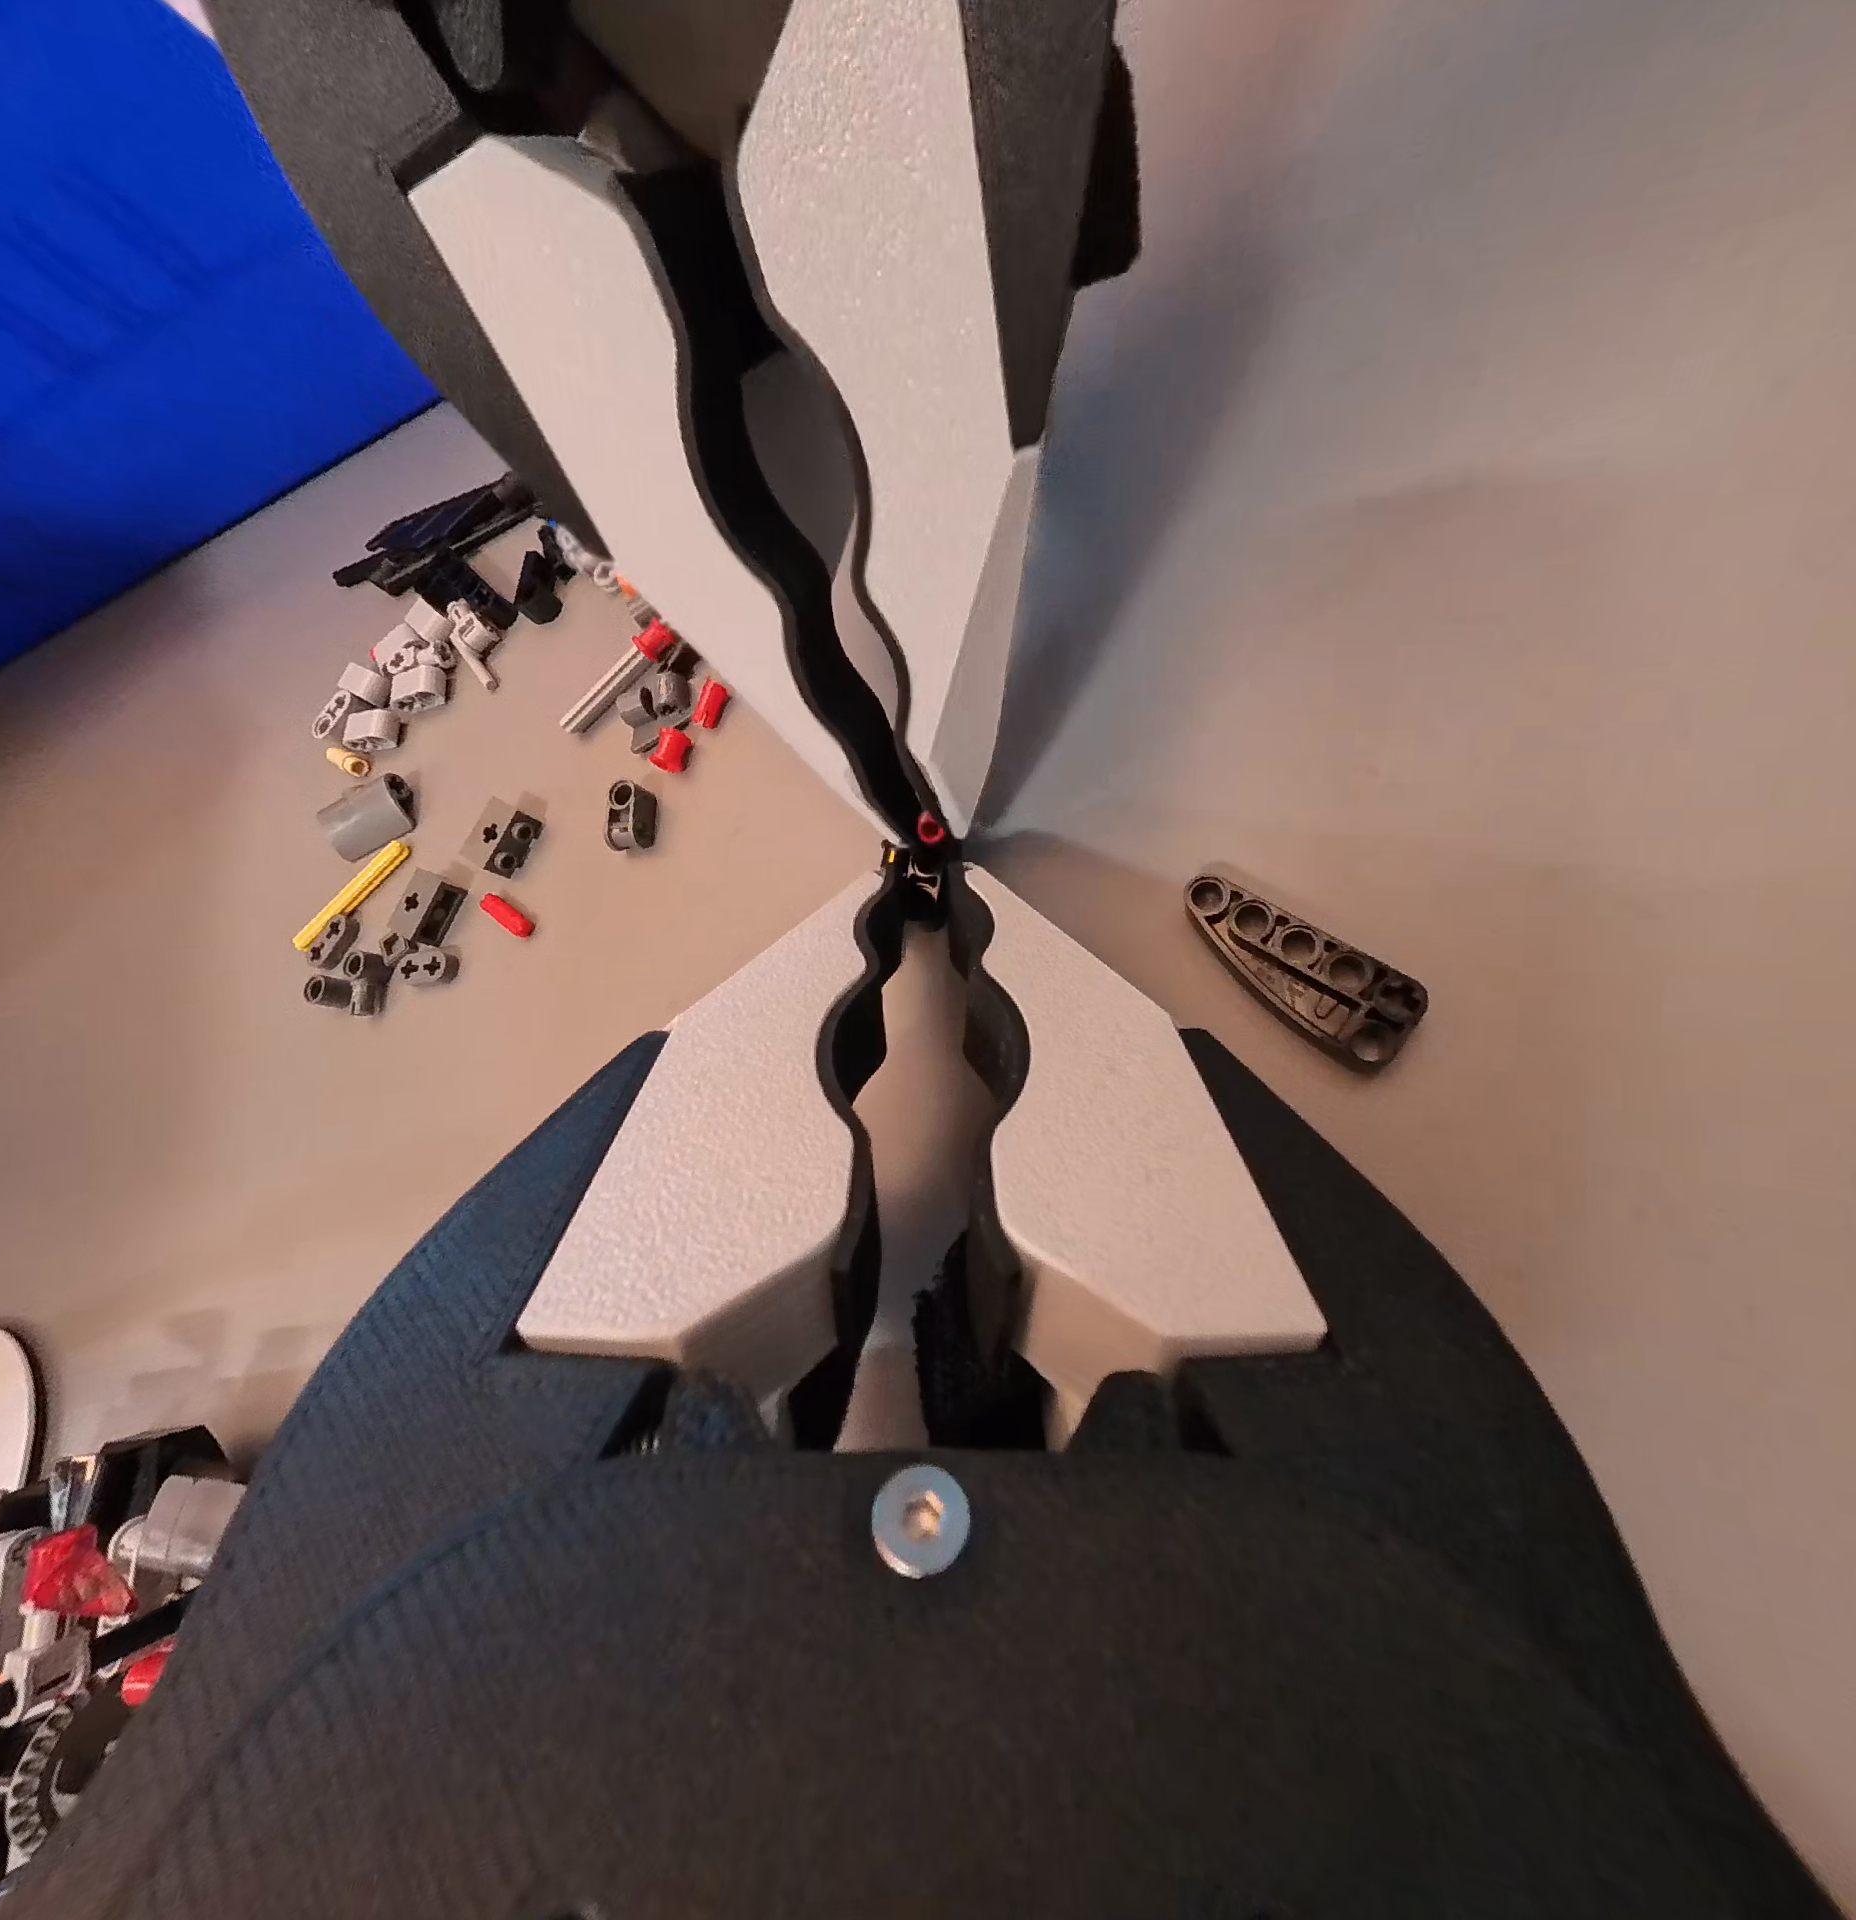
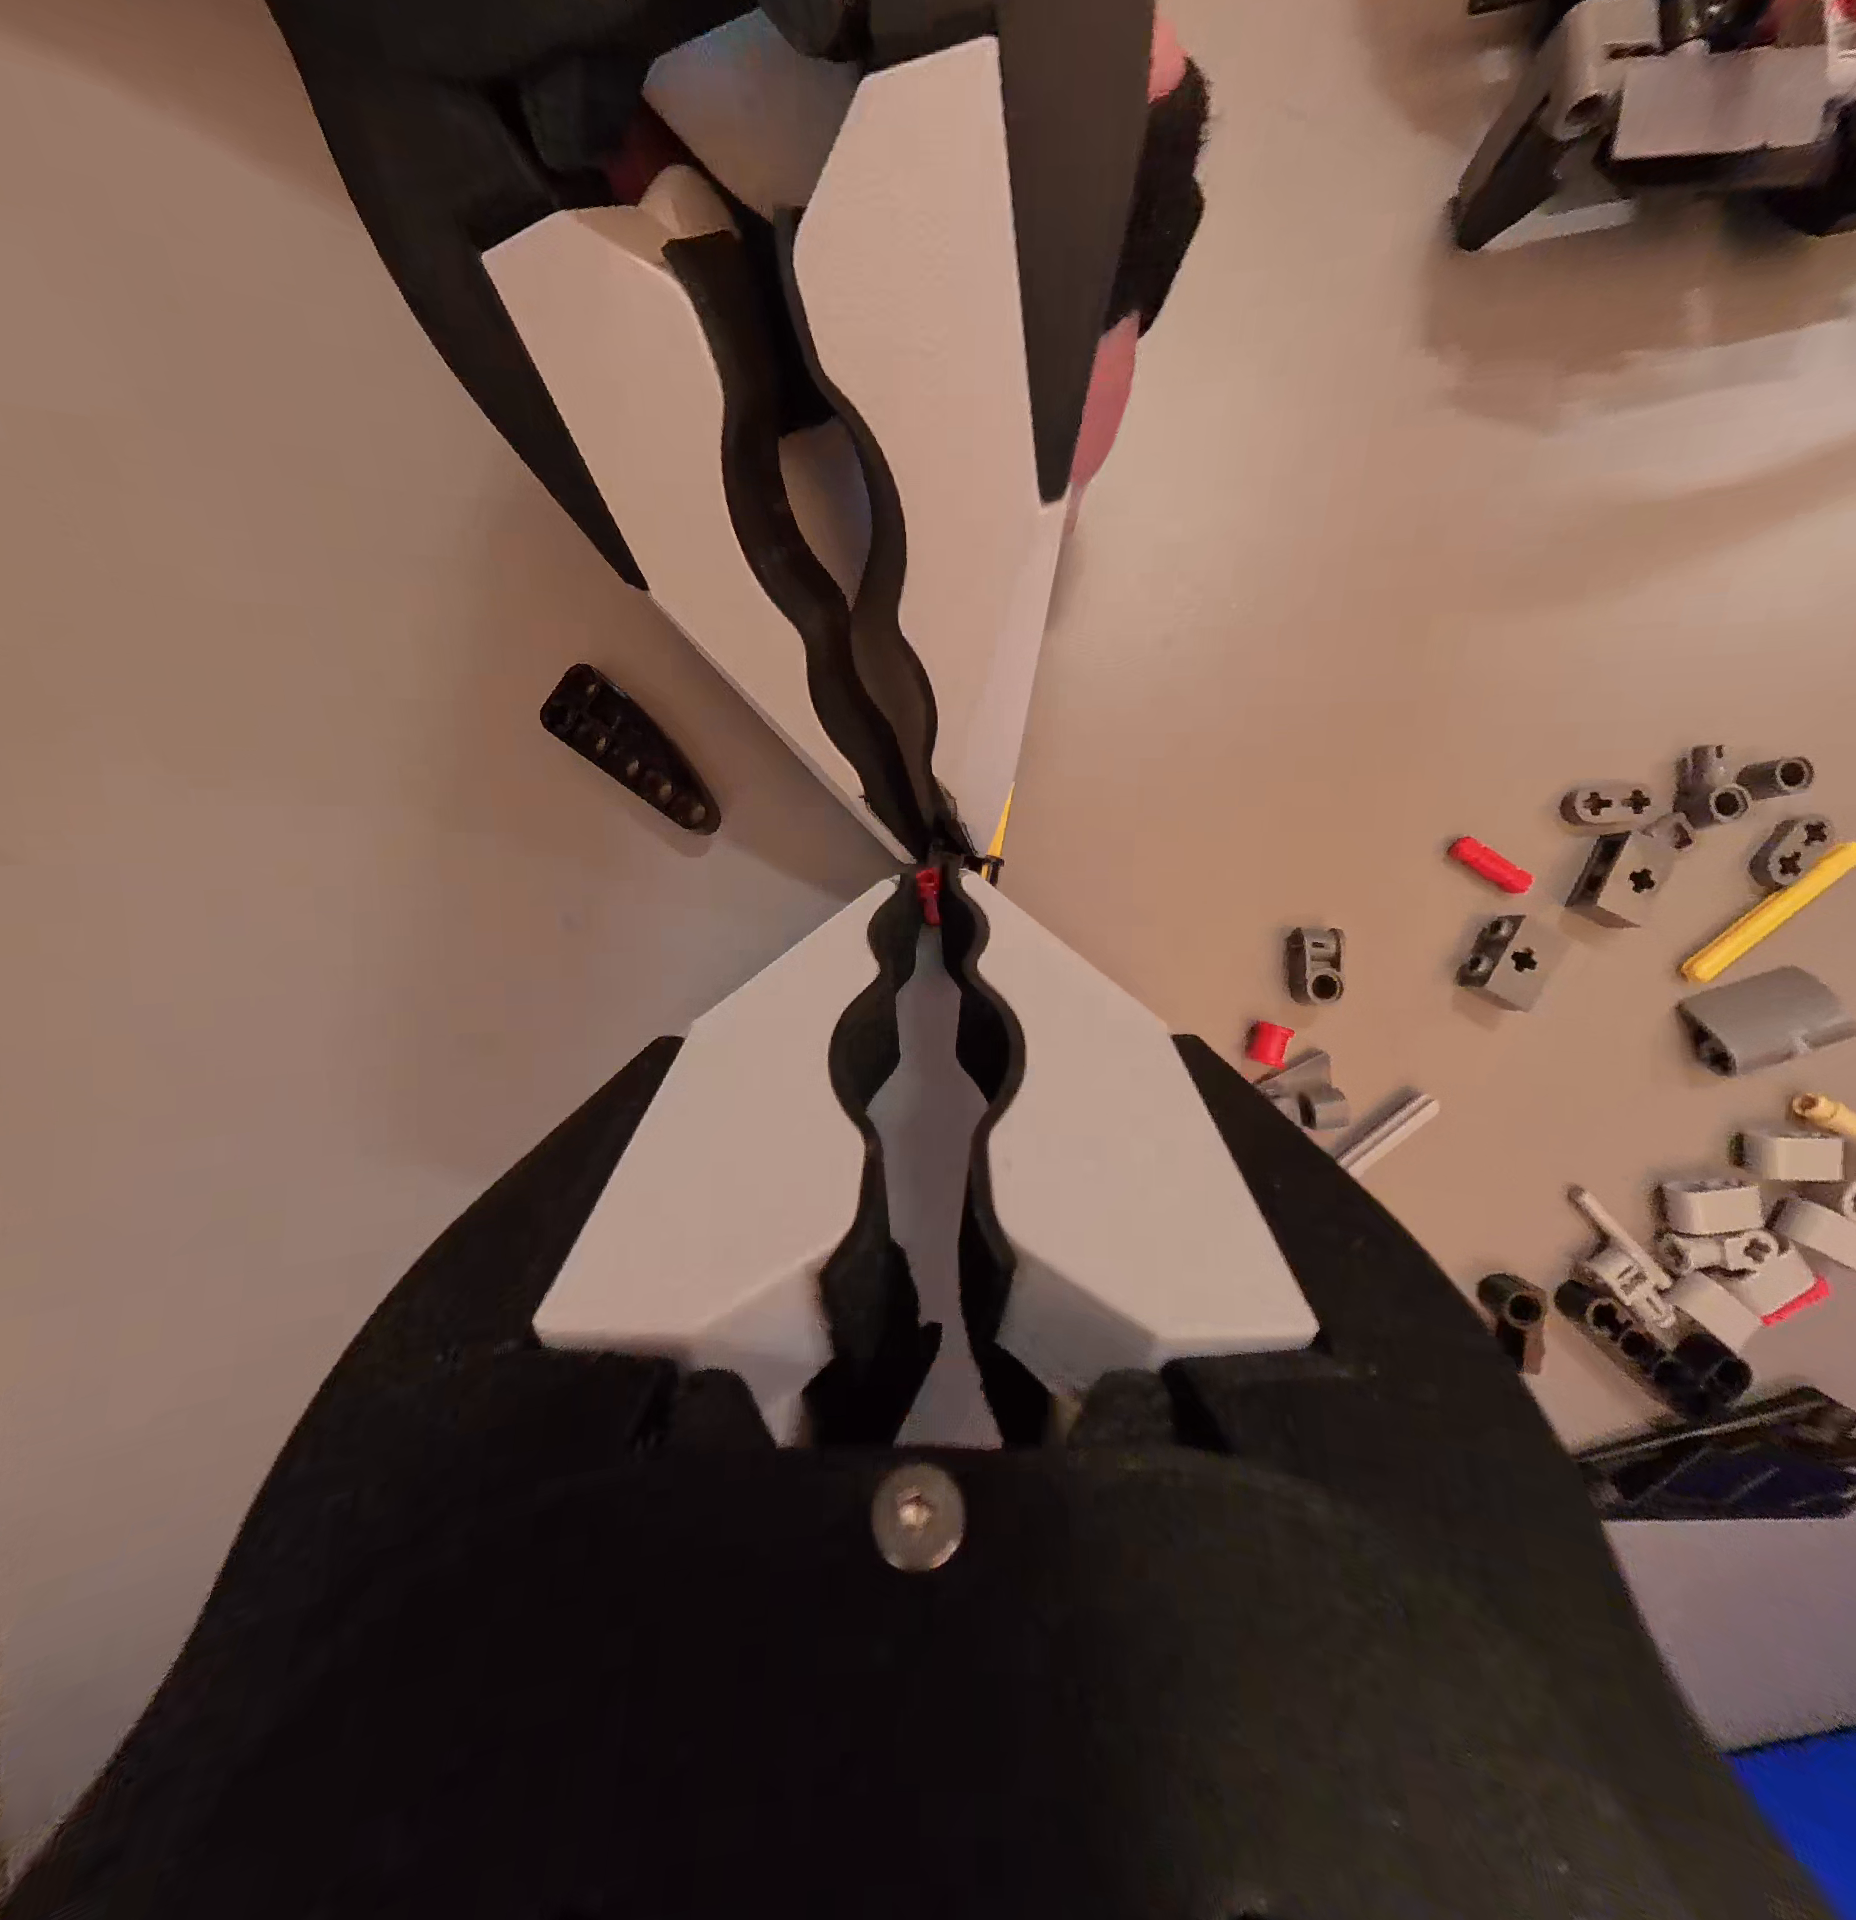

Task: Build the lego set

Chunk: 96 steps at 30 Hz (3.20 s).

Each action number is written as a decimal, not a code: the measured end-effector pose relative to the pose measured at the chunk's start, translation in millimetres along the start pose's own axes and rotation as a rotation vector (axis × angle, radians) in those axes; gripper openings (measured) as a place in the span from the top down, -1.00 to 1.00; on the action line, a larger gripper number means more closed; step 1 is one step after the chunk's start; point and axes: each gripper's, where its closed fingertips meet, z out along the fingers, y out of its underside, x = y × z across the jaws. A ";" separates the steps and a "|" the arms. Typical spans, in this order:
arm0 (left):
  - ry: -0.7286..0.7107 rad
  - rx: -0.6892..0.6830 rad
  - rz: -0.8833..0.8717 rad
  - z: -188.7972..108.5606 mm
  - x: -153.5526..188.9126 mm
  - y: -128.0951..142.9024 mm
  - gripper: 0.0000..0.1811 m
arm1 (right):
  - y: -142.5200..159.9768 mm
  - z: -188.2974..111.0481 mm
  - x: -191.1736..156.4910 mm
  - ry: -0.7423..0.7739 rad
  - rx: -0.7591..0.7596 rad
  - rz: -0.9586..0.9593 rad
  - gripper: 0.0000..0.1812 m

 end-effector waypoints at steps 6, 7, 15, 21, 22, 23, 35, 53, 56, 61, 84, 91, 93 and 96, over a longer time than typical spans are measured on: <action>0.002 0.001 -0.001 -0.2 0.3 -0.2 0.93 | -0.8 -0.5 0.1 -0.005 0.080 0.034 0.97; 0.002 0.001 -0.001 -0.1 0.4 -0.3 0.93 | -0.7 -0.9 0.3 -0.012 0.096 0.045 0.97; 0.004 0.003 0.002 0.1 1.1 -0.8 0.93 | 0.3 -3.0 0.4 -0.044 0.209 0.159 0.97; 0.005 0.003 0.003 0.3 1.3 -1.1 0.93 | 0.9 -4.2 0.0 -0.046 0.253 0.178 0.97; 0.005 0.004 0.003 0.2 1.3 -1.0 0.93 | 1.1 -4.5 0.1 -0.047 0.258 0.180 0.97; 0.005 0.004 0.003 0.2 1.4 -1.1 0.93 | 1.5 -4.9 0.2 -0.047 0.265 0.184 0.97; 0.006 0.004 0.004 0.5 1.4 -1.3 0.93 | 2.1 -5.5 -0.9 -0.011 0.293 0.156 0.97; 0.007 0.006 0.005 0.9 1.6 -1.8 0.93 | 2.9 -5.8 -0.6 0.000 0.289 0.144 0.98; 0.008 0.006 0.005 0.9 1.7 -1.8 0.93 | 3.0 -5.6 -0.9 0.029 0.282 0.115 0.98; 0.008 0.006 0.005 0.9 1.7 -1.9 0.93 | 3.9 -5.3 -0.8 0.087 0.207 0.053 0.98; 0.009 0.006 0.007 0.9 2.2 -1.9 0.93 | 5.8 -2.4 -1.1 0.104 0.033 0.040 0.98; 0.009 0.005 0.006 0.9 2.2 -2.0 0.93 | 5.8 -2.4 -1.2 0.045 0.088 0.095 0.98; 0.010 0.005 0.006 0.8 2.2 -2.0 0.93 | 6.1 -2.2 -1.3 0.022 0.060 0.104 0.98; 0.010 0.004 0.000 0.4 1.7 -1.5 0.93 | 5.6 -1.4 -0.9 0.028 -0.027 0.074 0.98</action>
